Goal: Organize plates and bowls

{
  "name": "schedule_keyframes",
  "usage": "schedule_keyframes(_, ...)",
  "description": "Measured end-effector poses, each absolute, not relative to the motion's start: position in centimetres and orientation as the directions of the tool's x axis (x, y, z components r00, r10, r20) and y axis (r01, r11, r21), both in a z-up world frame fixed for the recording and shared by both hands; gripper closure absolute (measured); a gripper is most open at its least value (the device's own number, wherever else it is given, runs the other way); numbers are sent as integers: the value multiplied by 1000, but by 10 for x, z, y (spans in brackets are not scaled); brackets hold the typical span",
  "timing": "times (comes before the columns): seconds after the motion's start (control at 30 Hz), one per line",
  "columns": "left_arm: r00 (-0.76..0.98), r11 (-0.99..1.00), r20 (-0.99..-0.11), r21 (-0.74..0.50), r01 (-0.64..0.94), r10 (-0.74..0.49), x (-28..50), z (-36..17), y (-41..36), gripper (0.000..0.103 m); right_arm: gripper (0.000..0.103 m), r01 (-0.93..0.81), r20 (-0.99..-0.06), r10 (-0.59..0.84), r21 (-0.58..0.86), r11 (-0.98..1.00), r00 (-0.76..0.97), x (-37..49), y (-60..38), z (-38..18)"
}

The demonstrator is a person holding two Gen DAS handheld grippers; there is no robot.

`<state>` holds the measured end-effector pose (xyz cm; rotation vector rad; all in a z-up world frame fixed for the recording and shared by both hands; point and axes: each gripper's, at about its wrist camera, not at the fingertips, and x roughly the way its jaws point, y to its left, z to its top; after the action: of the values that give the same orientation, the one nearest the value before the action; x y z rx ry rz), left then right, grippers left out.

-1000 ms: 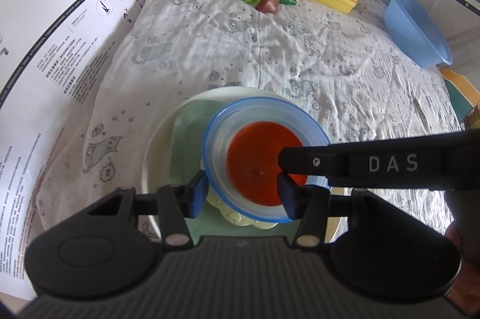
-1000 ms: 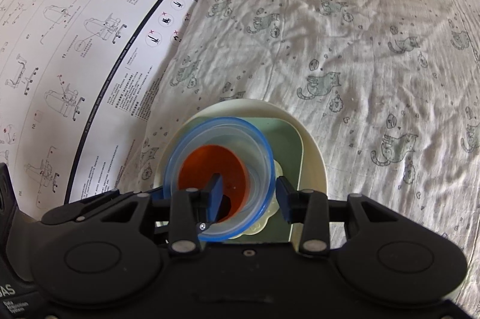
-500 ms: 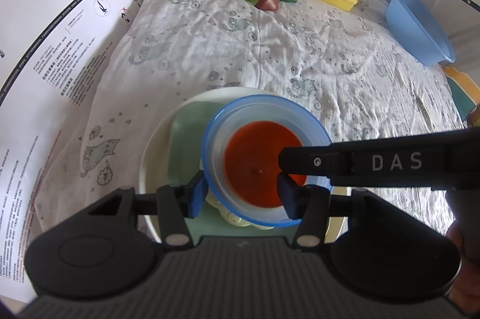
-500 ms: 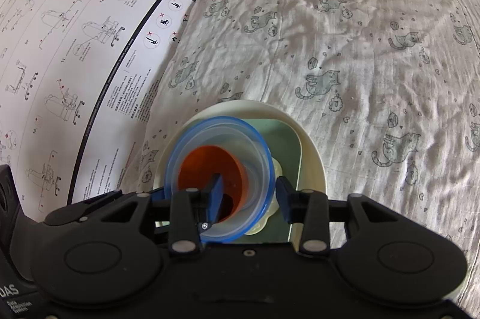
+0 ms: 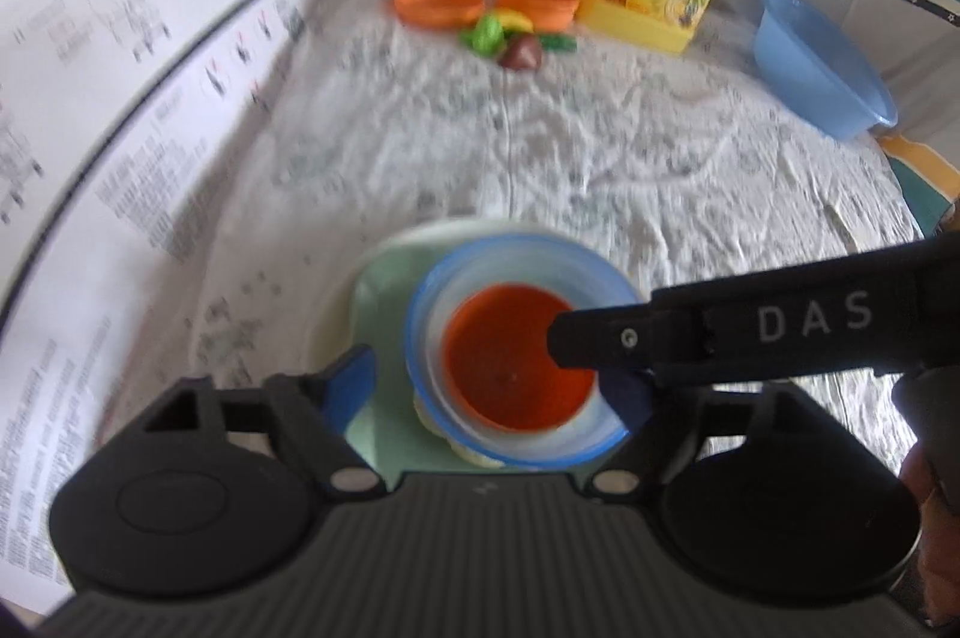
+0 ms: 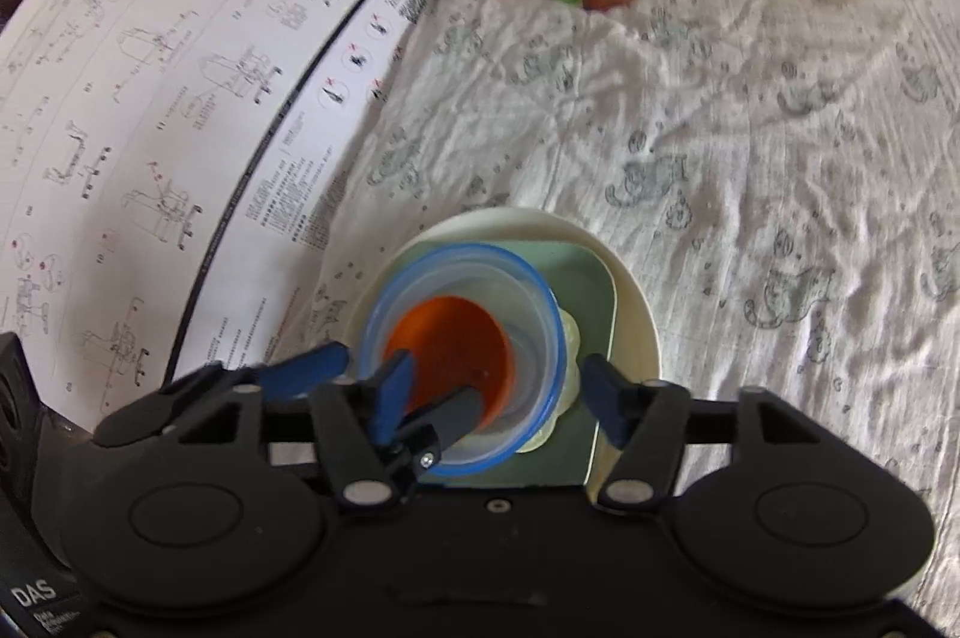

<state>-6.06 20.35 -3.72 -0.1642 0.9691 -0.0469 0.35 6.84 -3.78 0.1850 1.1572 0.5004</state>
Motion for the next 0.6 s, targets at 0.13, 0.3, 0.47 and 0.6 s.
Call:
schedule_keyframes(0.13, 633, 990, -770, -134, -43, -76, -69, -18, 204, 1, 20, -288, -797, 483, 398, 871, 361, -4, 58, -19)
schedule_keyframes(0.3, 689, 992, -723, -115, -44, -53, -80, 4, 203, 0, 5, -291, -747, 493, 401, 869, 446, -16, 38, 6)
schedule_keyframes(0.47, 724, 994, -689, -104, -39, -44, -92, 17, 198, 0, 0, -300, -702, 497, 396, 868, 510, -31, 18, 23)
schedule_keyframes(0.6, 739, 997, -673, -77, -28, -32, -107, 19, 192, 0, 0, -316, -670, 503, 391, 864, 547, -46, 2, 27)
